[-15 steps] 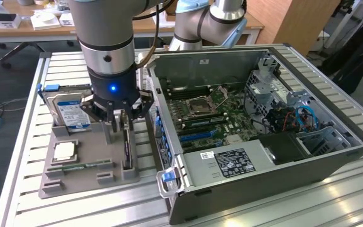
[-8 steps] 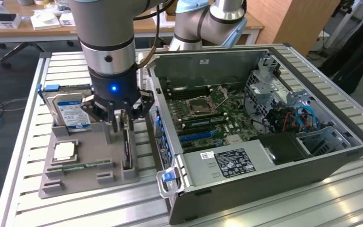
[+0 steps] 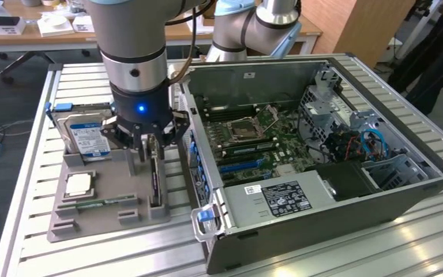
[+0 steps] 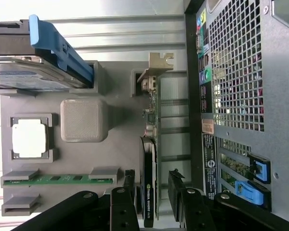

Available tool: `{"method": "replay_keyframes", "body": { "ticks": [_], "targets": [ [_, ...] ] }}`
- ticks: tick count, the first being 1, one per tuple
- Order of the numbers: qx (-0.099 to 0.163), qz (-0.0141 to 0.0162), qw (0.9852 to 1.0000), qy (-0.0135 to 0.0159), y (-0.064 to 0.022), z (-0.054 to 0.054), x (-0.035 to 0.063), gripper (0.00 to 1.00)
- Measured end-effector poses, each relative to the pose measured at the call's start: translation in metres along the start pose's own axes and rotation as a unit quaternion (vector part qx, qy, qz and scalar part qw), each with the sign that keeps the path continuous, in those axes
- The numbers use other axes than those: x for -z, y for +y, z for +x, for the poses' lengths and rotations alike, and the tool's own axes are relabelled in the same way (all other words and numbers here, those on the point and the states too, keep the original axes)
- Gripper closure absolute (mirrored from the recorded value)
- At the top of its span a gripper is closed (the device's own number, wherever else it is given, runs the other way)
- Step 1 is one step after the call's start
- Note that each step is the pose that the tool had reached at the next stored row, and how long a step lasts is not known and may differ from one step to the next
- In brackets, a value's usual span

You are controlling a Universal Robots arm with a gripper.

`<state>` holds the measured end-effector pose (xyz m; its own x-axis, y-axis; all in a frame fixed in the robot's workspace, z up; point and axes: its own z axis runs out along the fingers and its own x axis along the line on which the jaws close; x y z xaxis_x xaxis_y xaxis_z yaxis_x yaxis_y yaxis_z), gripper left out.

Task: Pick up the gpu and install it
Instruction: 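Pick up the gpu and move the gpu toward the slot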

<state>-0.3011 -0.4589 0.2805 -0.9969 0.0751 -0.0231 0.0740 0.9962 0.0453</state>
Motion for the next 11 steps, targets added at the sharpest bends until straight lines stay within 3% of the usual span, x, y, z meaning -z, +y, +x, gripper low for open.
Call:
{"method": "replay_keyframes", "body": {
  "ticks": [11],
  "targets": [
    [0.000, 0.0000, 1.0000, 0.0000, -0.0010, 0.000, -0.0123, 0.59]
  ]
}}
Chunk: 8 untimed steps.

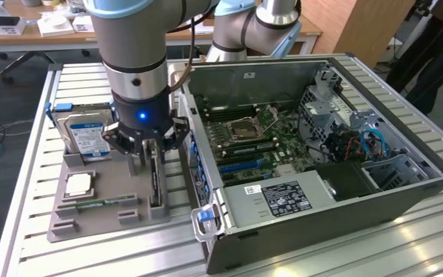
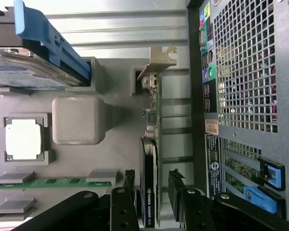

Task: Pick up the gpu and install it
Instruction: 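Pick up the gpu and move the gpu toward the slot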

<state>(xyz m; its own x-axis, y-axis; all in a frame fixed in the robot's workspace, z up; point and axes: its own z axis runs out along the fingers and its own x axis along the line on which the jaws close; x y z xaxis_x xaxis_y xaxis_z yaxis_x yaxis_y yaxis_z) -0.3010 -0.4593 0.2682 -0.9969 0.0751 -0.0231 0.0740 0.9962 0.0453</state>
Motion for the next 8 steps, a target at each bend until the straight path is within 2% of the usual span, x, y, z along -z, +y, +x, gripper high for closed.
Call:
{"method": "replay_keyframes", "body": {
  "ticks": [8],
  "targets": [
    [0.000, -0.0001, 1.0000, 0.0000, -0.0004, -0.0005, -0.0042, 0.59]
  ]
}}
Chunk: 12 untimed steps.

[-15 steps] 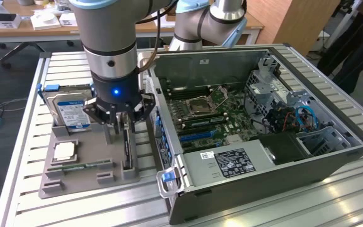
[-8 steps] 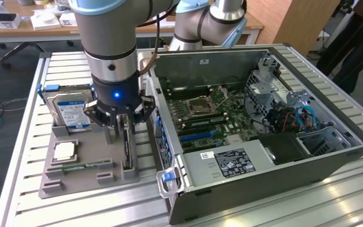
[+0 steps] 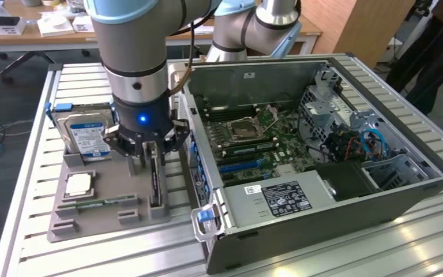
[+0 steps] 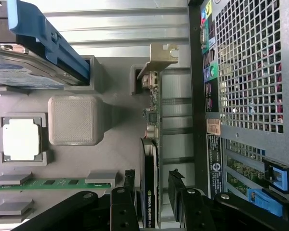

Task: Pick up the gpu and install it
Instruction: 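Pick up the gpu and move the gpu toward the slot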

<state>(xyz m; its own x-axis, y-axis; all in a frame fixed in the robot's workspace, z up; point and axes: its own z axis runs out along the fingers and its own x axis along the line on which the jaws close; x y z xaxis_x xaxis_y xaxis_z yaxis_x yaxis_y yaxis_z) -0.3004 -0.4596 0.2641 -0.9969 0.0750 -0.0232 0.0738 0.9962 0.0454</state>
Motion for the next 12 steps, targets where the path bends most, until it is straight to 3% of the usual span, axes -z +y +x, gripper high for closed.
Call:
{"method": "replay_keyframes", "body": {
  "ticks": [12],
  "targets": [
    [0.000, 0.0001, 1.0000, 0.0002, -0.0048, -0.0016, -0.0054, 0.59]
  ]
}}
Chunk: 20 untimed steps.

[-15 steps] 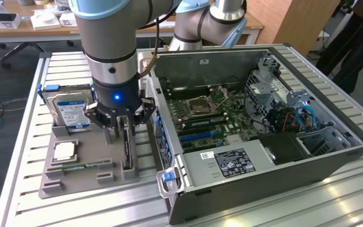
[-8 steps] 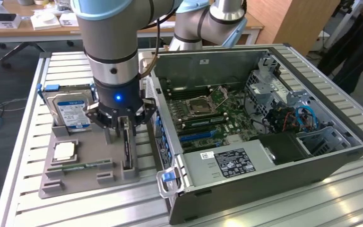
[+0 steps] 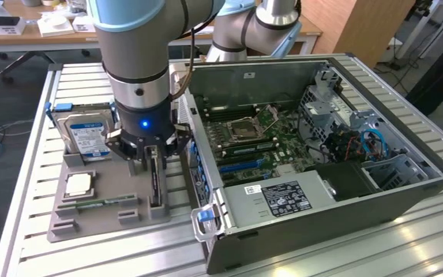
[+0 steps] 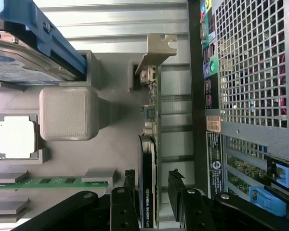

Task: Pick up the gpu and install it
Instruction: 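Pick up the gpu and move the gpu toward the slot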

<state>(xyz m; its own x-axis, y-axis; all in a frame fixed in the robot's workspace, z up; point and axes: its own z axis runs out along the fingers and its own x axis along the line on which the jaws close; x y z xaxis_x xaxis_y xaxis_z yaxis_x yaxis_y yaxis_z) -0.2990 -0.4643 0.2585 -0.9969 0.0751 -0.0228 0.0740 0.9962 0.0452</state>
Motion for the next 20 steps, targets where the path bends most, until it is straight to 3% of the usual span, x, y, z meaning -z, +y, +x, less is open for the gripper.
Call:
{"method": "replay_keyframes", "body": {
  "ticks": [7, 14, 20],
  "targets": [
    [0.000, 0.0001, 1.0000, 0.0004, -0.0037, 0.000, -0.0020, 0.59],
    [0.000, 0.0000, 1.0000, 0.0003, -0.0042, 0.000, -0.0124, 0.59],
    [0.000, 0.0001, 1.0000, 0.0004, -0.0044, 0.000, -0.0156, 0.59]
  ]
}}
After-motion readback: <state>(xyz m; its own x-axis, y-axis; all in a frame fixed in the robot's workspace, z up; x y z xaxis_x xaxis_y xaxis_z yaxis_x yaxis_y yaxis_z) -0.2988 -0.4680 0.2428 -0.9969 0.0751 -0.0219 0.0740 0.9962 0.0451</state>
